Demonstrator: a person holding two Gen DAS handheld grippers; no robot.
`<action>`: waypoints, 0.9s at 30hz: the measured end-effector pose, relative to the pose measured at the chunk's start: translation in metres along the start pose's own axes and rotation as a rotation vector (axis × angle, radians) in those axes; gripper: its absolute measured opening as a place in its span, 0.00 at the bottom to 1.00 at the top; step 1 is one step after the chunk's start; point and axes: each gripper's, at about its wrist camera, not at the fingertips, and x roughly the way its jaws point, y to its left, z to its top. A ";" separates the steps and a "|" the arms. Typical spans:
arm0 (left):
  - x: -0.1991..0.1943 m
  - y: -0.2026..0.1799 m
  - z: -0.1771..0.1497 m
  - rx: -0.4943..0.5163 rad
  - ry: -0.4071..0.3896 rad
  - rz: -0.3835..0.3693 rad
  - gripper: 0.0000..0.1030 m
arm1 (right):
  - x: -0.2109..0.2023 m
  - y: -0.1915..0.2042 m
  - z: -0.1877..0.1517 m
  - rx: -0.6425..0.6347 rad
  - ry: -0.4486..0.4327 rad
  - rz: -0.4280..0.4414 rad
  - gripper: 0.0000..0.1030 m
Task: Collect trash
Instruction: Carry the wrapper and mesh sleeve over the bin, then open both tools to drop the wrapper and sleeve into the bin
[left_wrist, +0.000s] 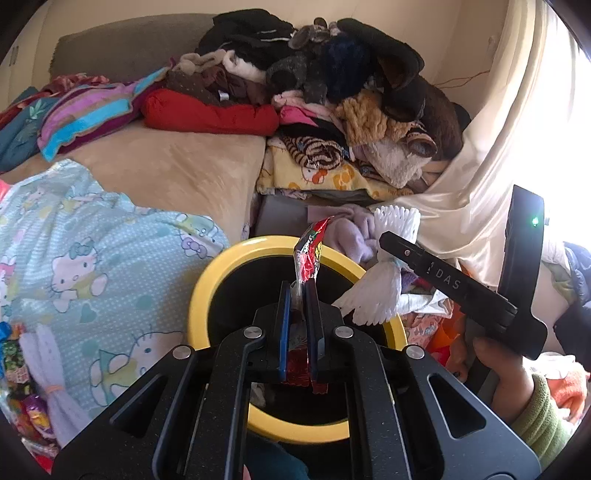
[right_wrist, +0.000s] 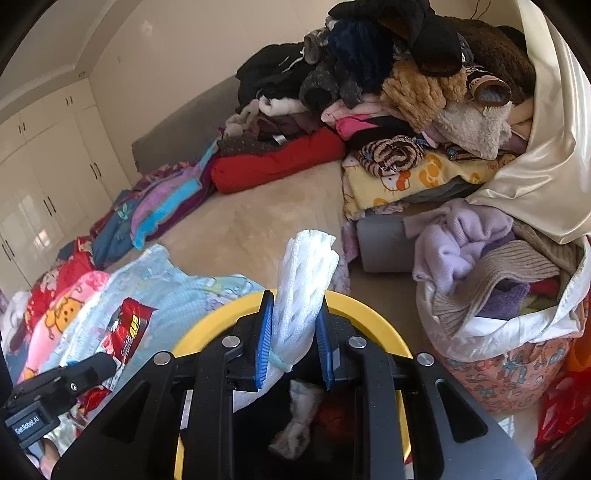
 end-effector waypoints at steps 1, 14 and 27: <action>0.004 0.000 0.000 -0.002 0.007 -0.001 0.04 | 0.002 -0.002 -0.001 -0.011 0.008 -0.004 0.21; 0.043 0.008 0.002 -0.067 0.049 0.002 0.44 | 0.030 -0.030 -0.015 0.075 0.117 0.031 0.40; 0.014 0.013 -0.010 -0.042 -0.027 0.055 0.89 | 0.027 -0.025 -0.011 0.102 0.082 0.031 0.64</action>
